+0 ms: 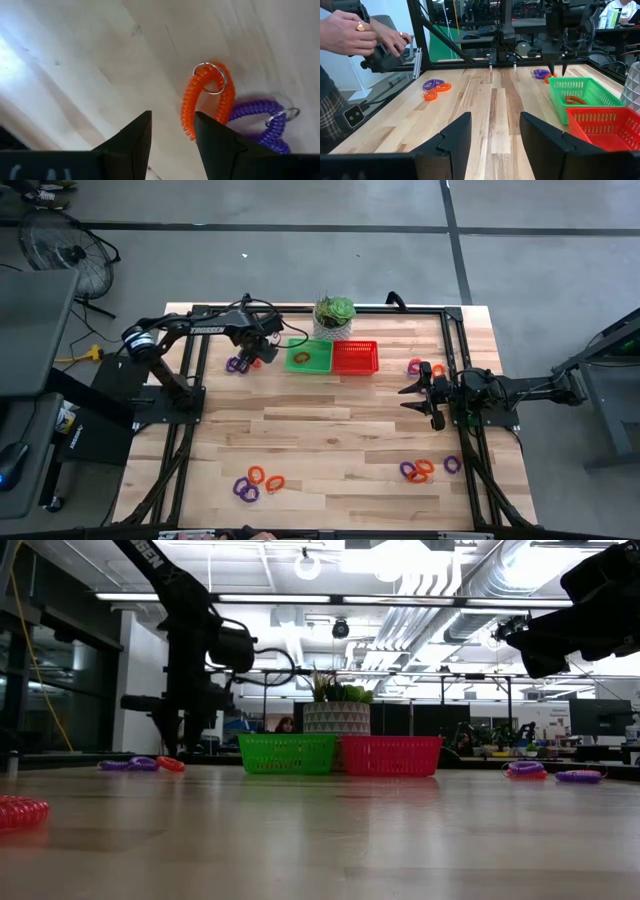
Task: Sort spring keychains
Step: Put the orange spring keychain into the green bin
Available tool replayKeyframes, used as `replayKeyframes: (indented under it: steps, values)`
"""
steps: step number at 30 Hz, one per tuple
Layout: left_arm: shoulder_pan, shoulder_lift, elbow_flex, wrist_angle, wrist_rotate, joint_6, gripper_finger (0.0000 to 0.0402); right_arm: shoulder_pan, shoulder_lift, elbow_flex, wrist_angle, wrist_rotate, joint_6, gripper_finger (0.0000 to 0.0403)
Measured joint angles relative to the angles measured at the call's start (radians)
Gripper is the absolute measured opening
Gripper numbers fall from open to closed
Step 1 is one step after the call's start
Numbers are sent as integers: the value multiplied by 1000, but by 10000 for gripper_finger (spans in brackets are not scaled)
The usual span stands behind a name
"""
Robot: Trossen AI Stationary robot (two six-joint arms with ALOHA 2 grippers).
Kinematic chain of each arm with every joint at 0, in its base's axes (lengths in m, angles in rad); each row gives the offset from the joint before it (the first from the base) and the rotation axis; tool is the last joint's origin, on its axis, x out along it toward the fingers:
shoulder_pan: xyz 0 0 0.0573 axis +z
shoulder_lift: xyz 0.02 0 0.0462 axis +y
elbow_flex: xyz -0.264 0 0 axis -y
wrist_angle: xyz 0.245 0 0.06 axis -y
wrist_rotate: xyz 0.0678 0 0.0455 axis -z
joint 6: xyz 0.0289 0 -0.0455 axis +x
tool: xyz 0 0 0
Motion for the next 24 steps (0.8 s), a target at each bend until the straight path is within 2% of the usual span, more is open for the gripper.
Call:
replayKeyframes:
  steps: [18, 21, 24]
  values:
    - [-3, 97, 3, 8, -2, 3, 139, 0, 0, 0, 0, 0, 0, 162]
    - [-3, 97, 3, 4, -1, 15, 114, 0, 0, 0, 0, 0, 0, 163]
    - [-3, 98, 3, -3, -1, 17, 63, 0, 0, 0, 0, 0, 0, 161]
